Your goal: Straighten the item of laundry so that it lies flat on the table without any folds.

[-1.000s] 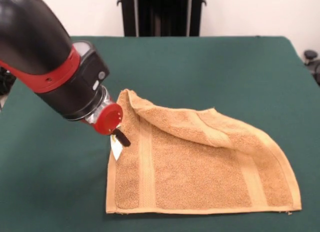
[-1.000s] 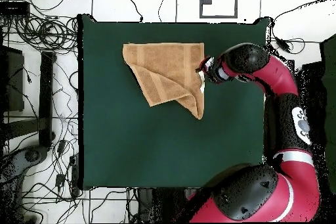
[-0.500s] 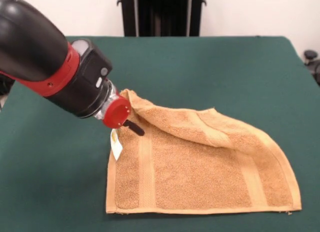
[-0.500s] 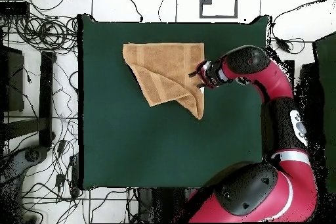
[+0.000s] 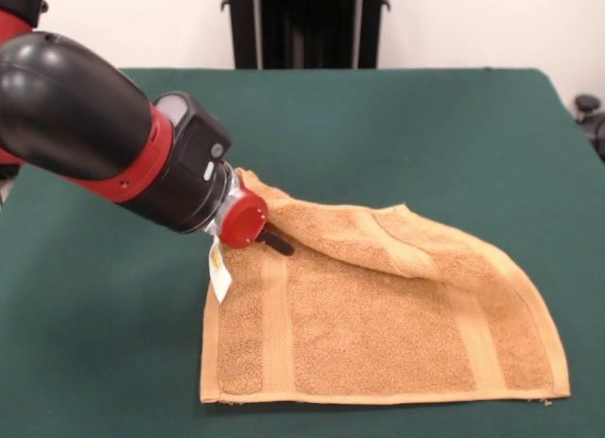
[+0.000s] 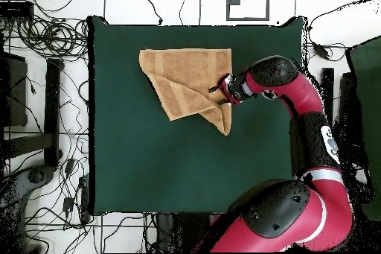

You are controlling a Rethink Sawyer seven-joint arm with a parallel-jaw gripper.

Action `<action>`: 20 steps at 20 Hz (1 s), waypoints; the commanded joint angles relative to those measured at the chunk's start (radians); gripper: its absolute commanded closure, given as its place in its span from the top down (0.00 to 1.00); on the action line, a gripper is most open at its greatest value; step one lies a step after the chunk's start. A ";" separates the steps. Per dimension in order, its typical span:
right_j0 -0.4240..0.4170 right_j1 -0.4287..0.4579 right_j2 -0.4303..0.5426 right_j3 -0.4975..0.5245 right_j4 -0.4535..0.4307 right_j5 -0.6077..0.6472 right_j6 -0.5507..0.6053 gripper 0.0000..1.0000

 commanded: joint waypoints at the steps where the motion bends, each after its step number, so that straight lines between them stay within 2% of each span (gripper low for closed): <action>1: 0.041 -0.012 0.088 0.126 0.056 -0.004 -0.020 1.00; 15: 0.043 -0.008 0.112 0.207 0.163 0.009 0.020 1.00; 20: 0.047 -0.010 0.104 0.205 0.179 0.022 0.017 1.00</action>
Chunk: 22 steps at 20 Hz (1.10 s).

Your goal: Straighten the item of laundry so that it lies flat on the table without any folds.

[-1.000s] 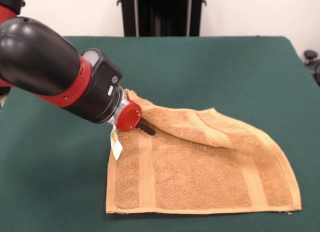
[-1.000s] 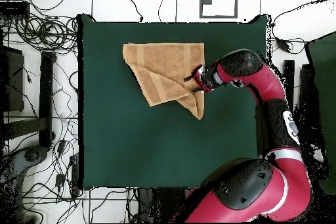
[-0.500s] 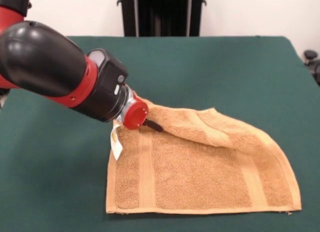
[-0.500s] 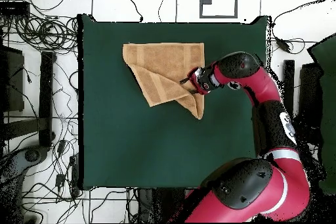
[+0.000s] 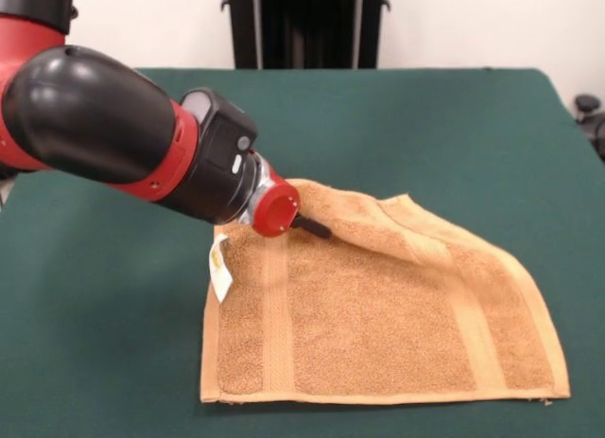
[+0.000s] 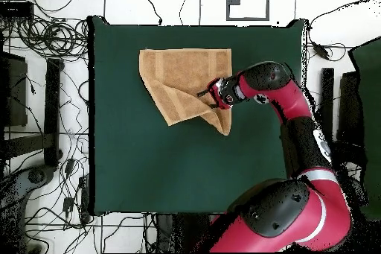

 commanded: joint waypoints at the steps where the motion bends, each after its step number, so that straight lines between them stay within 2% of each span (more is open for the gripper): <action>1: 0.048 -0.011 0.101 0.114 0.067 0.020 0.016 1.00; 11: 0.053 -0.045 0.107 0.174 0.097 -0.019 0.022 1.00; 17: 0.068 -0.057 0.067 0.158 0.042 -0.102 0.000 1.00; 22: 0.075 -0.062 0.065 0.174 0.042 -0.140 0.010 1.00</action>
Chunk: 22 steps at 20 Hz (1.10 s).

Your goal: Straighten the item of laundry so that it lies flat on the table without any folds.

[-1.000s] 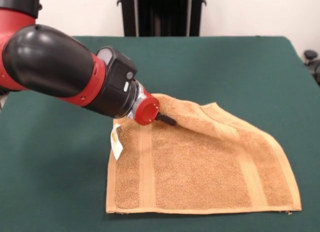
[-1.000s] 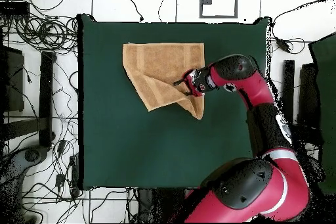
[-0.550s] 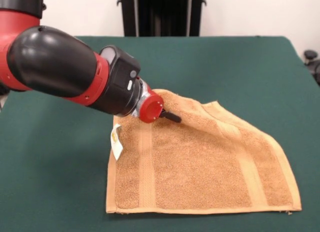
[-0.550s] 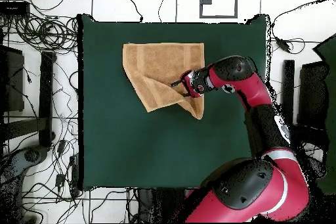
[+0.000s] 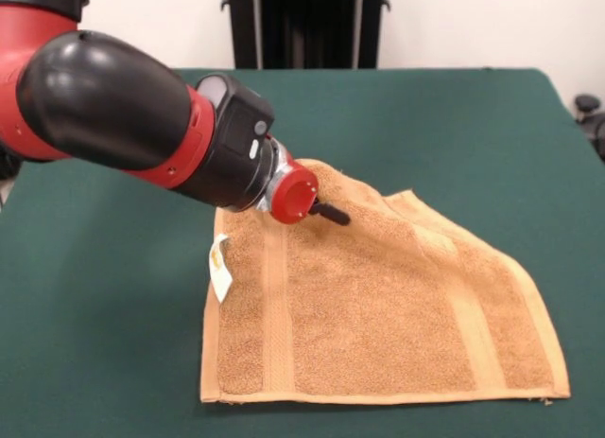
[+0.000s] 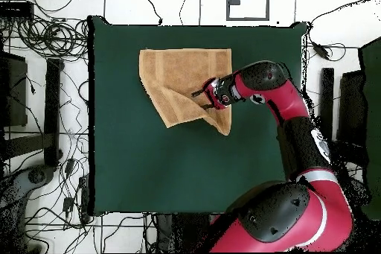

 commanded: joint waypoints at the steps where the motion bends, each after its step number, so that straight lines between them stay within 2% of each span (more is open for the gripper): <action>1: 0.062 -0.025 0.068 0.125 0.013 -0.117 0.015 1.00; 8: 0.049 -0.032 0.092 0.178 0.059 -0.094 0.024 1.00; 14: 0.049 -0.001 0.094 0.165 0.077 -0.081 0.018 1.00; 22: 0.040 0.012 0.113 0.200 0.124 -0.087 0.023 1.00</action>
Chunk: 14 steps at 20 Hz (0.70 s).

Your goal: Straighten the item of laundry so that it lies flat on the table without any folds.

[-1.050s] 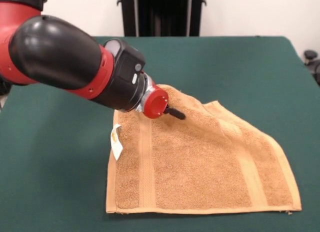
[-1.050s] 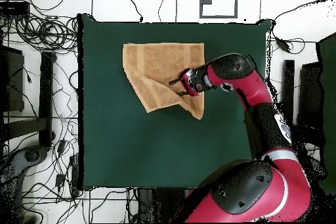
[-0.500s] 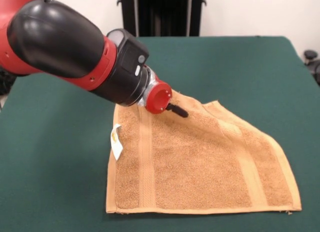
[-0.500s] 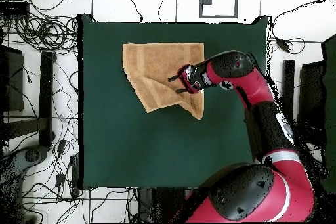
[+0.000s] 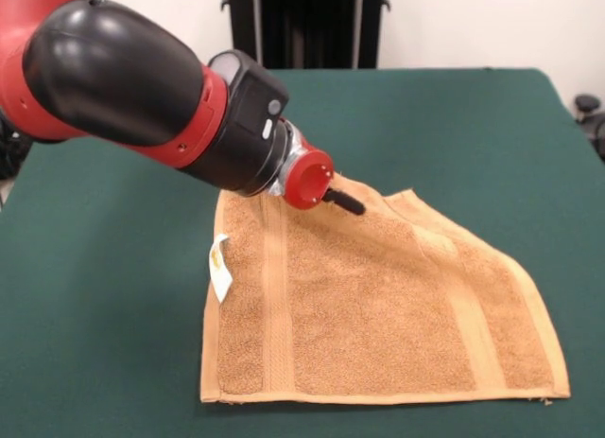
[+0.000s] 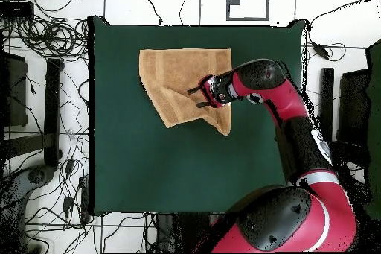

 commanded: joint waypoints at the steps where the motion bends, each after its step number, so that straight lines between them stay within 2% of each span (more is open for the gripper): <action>1: 0.032 0.068 0.114 0.138 0.084 -0.052 0.026 1.00; 8: 0.029 0.078 0.112 0.159 0.111 -0.064 0.020 1.00; 14: 0.030 0.084 0.091 0.171 0.100 -0.104 0.013 1.00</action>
